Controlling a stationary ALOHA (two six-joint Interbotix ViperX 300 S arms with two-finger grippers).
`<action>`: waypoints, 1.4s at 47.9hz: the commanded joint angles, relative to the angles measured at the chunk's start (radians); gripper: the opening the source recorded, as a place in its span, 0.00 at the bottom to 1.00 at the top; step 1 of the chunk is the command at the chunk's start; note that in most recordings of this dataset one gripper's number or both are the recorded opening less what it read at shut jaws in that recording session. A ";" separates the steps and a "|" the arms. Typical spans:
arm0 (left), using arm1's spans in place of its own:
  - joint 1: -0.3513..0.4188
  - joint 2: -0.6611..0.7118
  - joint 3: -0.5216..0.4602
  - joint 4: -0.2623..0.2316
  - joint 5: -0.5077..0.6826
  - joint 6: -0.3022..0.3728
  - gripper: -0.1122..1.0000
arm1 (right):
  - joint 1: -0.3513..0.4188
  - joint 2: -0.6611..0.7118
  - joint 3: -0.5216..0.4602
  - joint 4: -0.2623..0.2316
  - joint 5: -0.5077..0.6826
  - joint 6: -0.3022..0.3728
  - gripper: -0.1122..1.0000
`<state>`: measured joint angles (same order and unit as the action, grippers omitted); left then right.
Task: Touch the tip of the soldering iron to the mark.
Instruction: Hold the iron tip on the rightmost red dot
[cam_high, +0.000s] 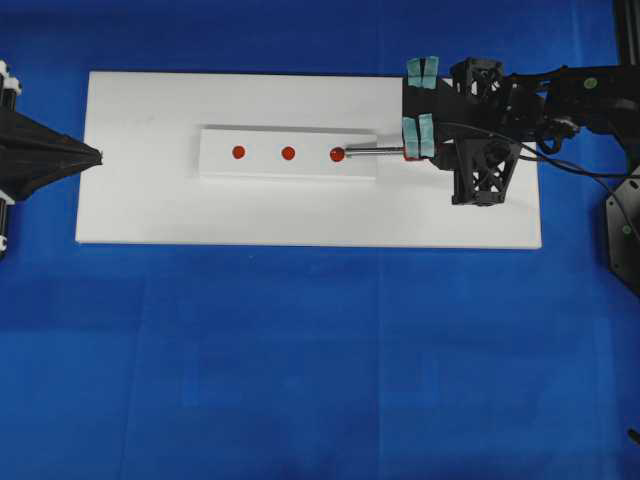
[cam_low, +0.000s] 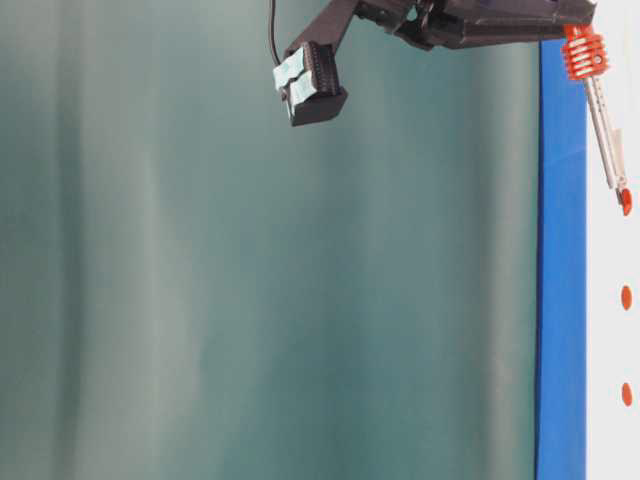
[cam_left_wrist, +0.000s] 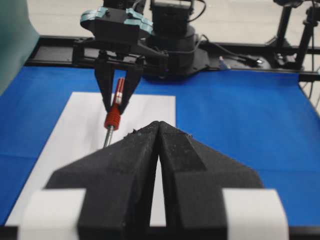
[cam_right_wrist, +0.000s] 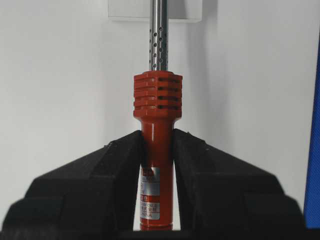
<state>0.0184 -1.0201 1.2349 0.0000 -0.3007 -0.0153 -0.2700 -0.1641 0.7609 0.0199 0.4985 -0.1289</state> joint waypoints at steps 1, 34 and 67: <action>0.002 0.008 -0.011 0.000 -0.006 -0.002 0.10 | -0.003 -0.009 -0.008 0.000 -0.009 -0.002 0.16; 0.002 0.008 -0.009 0.000 -0.009 -0.002 0.10 | -0.002 -0.008 -0.002 0.000 -0.005 -0.002 0.16; 0.002 0.005 -0.012 0.000 -0.009 -0.002 0.10 | -0.002 -0.140 -0.028 -0.002 0.041 0.000 0.16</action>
<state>0.0184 -1.0201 1.2349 0.0000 -0.3022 -0.0153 -0.2715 -0.2454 0.7639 0.0199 0.5262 -0.1289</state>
